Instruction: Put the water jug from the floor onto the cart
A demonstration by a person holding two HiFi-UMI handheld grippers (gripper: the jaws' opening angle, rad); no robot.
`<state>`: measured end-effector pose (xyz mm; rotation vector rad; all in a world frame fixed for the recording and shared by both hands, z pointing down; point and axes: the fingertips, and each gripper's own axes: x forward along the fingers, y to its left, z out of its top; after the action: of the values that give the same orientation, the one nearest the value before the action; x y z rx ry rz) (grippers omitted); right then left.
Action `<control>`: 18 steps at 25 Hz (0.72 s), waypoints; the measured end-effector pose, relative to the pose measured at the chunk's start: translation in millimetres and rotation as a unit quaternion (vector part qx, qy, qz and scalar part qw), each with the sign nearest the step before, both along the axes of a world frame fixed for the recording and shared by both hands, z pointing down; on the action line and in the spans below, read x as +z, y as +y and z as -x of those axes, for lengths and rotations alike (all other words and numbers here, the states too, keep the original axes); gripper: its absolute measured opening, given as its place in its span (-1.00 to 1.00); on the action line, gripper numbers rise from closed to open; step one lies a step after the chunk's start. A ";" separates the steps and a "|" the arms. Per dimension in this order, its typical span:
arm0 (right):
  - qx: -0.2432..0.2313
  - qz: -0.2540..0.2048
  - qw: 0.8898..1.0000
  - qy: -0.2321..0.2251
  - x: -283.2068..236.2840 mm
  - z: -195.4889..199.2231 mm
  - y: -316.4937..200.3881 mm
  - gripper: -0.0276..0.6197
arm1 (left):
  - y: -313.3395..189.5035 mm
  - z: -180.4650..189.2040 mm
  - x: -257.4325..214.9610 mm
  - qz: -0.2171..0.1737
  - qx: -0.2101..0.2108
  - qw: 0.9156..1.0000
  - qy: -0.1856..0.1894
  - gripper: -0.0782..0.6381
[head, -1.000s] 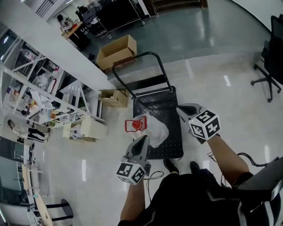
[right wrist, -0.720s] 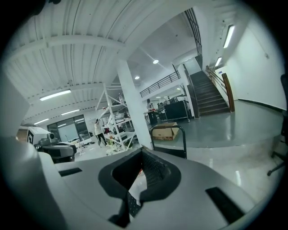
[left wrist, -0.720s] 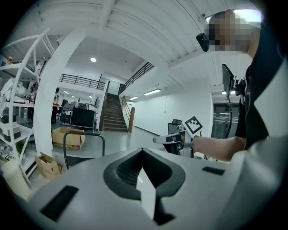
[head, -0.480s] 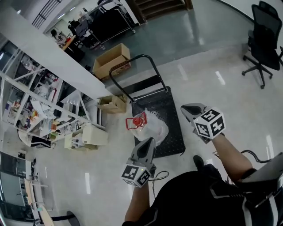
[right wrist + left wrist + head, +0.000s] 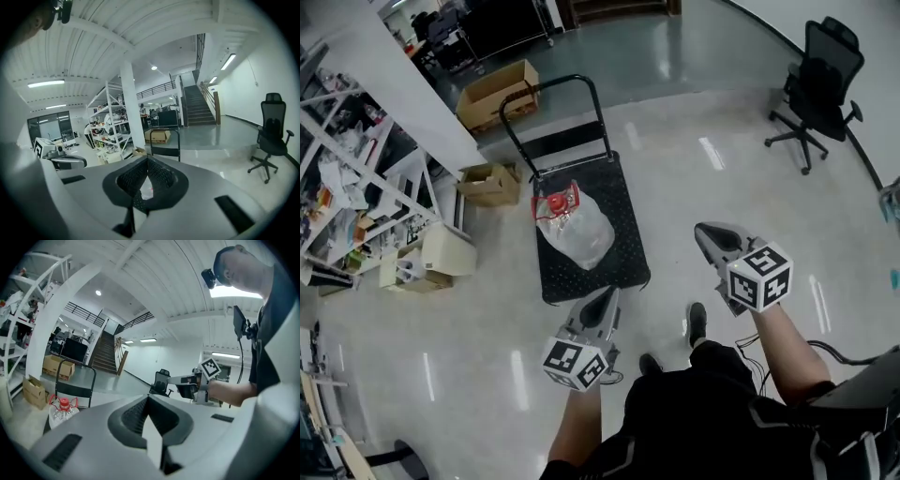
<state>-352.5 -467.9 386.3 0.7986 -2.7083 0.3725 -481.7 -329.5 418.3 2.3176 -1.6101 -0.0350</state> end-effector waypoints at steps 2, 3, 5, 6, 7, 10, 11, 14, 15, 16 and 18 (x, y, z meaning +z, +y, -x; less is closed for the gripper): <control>0.003 -0.011 1.000 -0.004 -13.6 -13.0 24.3 -0.91 | 17.8 -10.4 -5.9 -0.003 0.006 1.000 0.001 -0.81; 0.007 -0.016 1.000 -0.008 -18.9 -22.7 33.9 -0.91 | 24.2 -19.1 -9.9 -0.008 0.010 1.000 -0.005 -0.81; 0.011 -0.021 1.000 -0.013 -22.5 -44.4 52.0 -0.91 | 36.5 -40.3 -18.4 -0.022 0.018 0.999 -0.017 -0.81; 0.010 -0.021 1.000 -0.014 -21.6 -54.2 61.2 -0.91 | 43.2 -50.9 -22.0 -0.029 0.020 0.999 -0.020 -0.81; 0.009 -0.022 1.000 -0.016 -20.3 -61.9 69.8 -0.91 | 49.8 -60.2 -24.9 -0.033 0.021 0.999 -0.021 -0.81; -0.008 -0.020 0.999 -0.028 -21.7 -75.4 95.2 -0.91 | 67.4 -81.5 -30.4 -0.032 0.017 0.999 -0.020 -0.81; -0.016 -0.020 0.999 -0.033 -23.5 -81.9 105.1 -0.91 | 74.2 -90.9 -32.5 -0.031 0.015 0.999 -0.022 -0.81; -0.035 -0.022 0.998 -0.044 -22.4 -118.9 136.1 -0.91 | 96.2 -138.2 -41.2 -0.032 0.018 0.998 -0.049 -0.81; -0.041 -0.021 0.998 -0.047 -20.4 -134.8 146.4 -0.91 | 103.2 -158.4 -43.0 -0.032 0.021 0.998 -0.059 -0.81; -0.049 -0.020 0.997 -0.049 -18.3 -151.3 156.7 -0.91 | 110.3 -178.7 -43.7 -0.029 0.022 0.997 -0.066 -0.81; -0.064 -0.020 0.997 -0.050 -13.4 -187.8 176.2 -0.91 | 125.8 -219.1 -42.0 -0.020 0.017 0.997 -0.067 -0.81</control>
<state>-164.7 -291.7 373.0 0.6297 -2.8498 0.3371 -262.6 -203.7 376.2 2.4225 -1.6466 0.0982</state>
